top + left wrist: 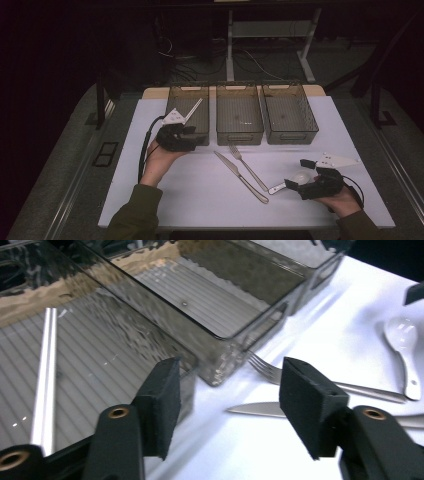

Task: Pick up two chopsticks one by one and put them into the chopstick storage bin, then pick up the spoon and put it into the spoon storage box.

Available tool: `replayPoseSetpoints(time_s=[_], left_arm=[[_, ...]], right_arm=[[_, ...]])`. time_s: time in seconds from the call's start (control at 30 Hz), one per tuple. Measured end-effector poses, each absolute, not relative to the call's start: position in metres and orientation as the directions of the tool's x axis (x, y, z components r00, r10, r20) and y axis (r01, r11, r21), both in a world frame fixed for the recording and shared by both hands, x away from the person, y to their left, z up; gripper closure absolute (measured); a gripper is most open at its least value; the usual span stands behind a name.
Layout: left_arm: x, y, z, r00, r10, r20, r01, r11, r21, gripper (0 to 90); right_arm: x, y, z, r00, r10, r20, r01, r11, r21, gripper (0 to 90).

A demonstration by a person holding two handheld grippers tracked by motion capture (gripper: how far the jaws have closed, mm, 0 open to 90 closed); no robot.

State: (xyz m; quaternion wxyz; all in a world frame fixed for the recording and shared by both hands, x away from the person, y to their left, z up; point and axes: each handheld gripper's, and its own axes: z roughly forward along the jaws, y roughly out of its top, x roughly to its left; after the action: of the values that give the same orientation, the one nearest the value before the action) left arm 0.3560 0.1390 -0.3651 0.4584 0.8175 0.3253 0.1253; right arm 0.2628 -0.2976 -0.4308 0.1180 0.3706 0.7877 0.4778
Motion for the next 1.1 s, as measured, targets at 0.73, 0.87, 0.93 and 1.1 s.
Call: replayPoseSetpoints(time_s=[0.73, 0.87, 0.93, 1.1], left_arm=[[0.284, 0.149, -0.407, 0.794, 0.606, -0.044, 0.351, -0.399, 0.847, 8.0], [0.273, 0.152, -0.414, 0.800, 0.598, -0.045, 0.339, -0.389, 0.857, 4.3], [0.269, 0.153, -0.416, 0.809, 0.587, -0.045, 0.331, -0.391, 0.859, 2.6], [0.264, 0.156, -0.424, 0.824, 0.562, -0.075, 0.336, -0.377, 0.863, 0.0]], right_arm=[[0.263, -0.298, -0.431, -0.701, 0.693, 0.169, 0.469, 0.269, 0.841, 2.0], [0.263, -0.298, -0.431, -0.703, 0.692, 0.166, 0.466, 0.271, 0.842, 2.0], [0.263, -0.298, -0.430, -0.702, 0.693, 0.167, 0.466, 0.270, 0.842, 2.0], [0.263, -0.298, -0.431, -0.703, 0.691, 0.168, 0.468, 0.271, 0.841, 2.0]])
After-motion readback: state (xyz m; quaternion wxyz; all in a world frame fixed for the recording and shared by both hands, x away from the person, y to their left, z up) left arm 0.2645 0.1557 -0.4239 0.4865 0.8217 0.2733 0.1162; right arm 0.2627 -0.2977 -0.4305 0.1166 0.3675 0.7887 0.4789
